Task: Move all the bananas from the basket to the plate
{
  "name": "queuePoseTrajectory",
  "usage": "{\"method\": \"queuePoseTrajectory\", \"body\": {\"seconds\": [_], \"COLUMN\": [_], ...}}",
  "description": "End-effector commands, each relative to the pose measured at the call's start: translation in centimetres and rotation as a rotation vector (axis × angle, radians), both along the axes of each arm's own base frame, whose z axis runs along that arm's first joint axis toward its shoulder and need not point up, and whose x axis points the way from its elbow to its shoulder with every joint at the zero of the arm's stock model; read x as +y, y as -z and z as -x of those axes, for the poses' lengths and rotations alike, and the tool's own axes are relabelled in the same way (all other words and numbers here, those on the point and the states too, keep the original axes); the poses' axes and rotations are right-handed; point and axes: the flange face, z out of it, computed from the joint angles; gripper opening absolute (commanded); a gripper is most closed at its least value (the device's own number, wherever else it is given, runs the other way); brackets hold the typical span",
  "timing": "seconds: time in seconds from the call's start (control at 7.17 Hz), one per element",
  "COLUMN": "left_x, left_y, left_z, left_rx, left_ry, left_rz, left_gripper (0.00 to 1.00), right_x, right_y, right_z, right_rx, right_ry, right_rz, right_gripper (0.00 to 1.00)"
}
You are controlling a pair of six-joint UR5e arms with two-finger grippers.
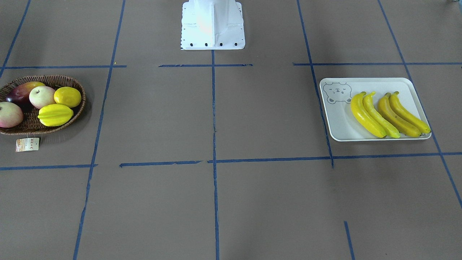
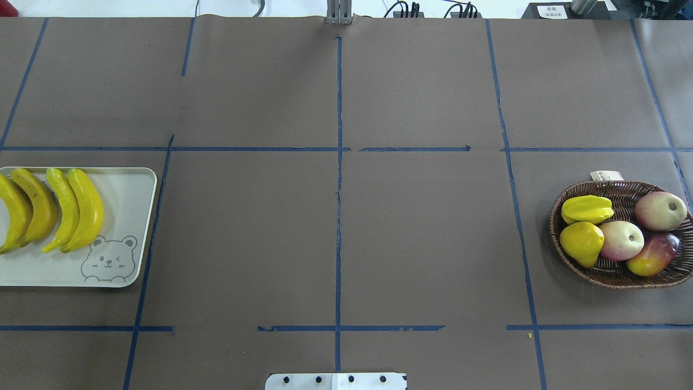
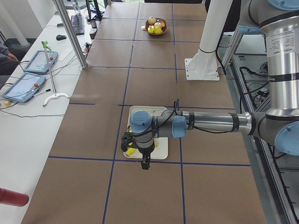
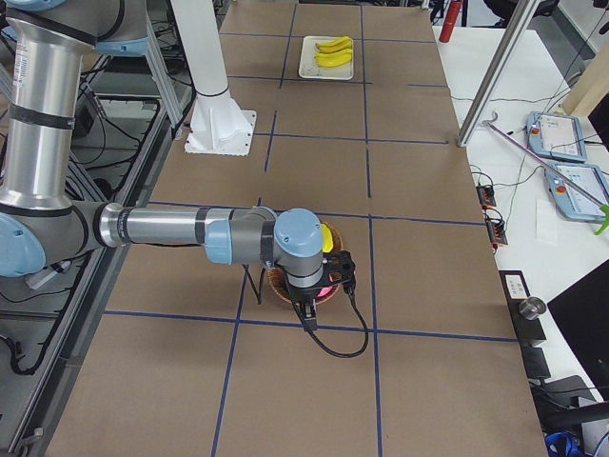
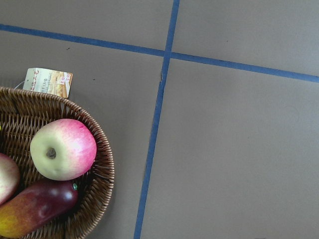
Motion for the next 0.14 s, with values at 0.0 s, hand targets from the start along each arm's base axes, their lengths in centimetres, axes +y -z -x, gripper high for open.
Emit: {"method": "queuePoseTrajectory", "body": {"seconds": [0.0], "left_x": [0.02], "left_y": [0.02], "left_z": [-0.01], "left_rx": [0.001], "left_ry": [0.000], "left_rz": [0.000], "left_gripper": [1.00], "right_x": [0.02], "right_y": [0.00], "right_z": [0.03], "right_rx": [-0.002], "right_ry": [0.001], "right_rz": [0.000], "right_gripper": [0.99]}}
